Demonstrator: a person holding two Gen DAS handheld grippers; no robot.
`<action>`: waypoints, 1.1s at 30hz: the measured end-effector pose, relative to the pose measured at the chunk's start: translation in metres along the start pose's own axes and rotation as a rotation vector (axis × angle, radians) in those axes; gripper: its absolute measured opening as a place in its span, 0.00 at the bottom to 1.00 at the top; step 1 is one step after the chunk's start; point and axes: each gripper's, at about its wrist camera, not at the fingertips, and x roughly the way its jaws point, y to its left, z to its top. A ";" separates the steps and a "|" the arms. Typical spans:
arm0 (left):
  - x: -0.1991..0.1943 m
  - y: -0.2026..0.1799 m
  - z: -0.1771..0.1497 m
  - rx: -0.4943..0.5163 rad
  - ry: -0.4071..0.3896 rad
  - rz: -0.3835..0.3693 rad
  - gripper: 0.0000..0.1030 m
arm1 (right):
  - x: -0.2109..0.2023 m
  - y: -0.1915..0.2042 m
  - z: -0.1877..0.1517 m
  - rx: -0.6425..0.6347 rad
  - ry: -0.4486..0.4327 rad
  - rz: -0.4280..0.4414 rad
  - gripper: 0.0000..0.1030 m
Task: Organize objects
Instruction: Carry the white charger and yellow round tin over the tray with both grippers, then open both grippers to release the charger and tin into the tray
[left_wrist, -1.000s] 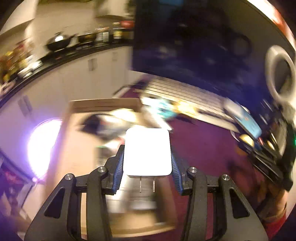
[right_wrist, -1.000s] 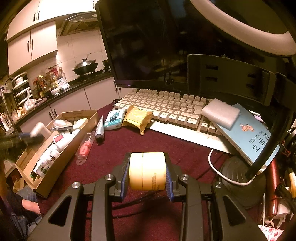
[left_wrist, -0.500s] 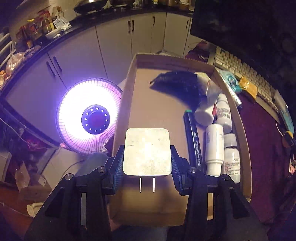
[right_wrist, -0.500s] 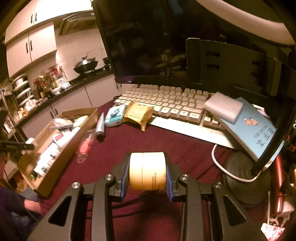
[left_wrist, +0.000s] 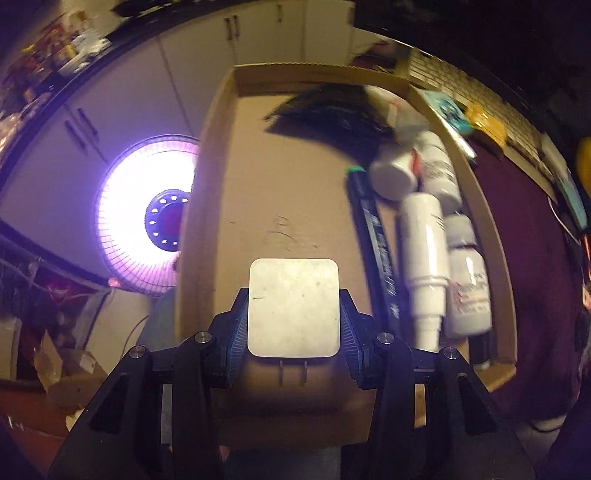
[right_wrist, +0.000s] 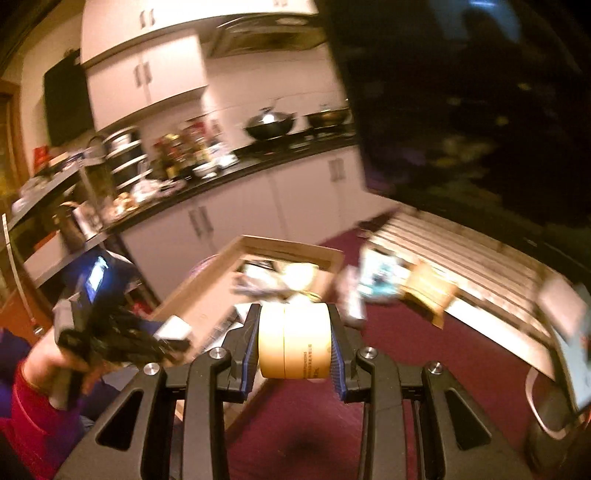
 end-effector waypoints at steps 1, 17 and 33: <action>0.000 -0.002 -0.001 0.011 0.005 -0.010 0.43 | 0.012 0.006 0.006 -0.008 0.018 0.020 0.31; -0.020 0.000 0.009 0.053 -0.003 -0.124 0.44 | 0.166 0.076 0.006 -0.088 0.301 0.325 0.31; -0.022 -0.007 0.012 0.088 0.016 -0.118 0.46 | 0.154 0.066 -0.011 -0.167 0.362 0.277 0.43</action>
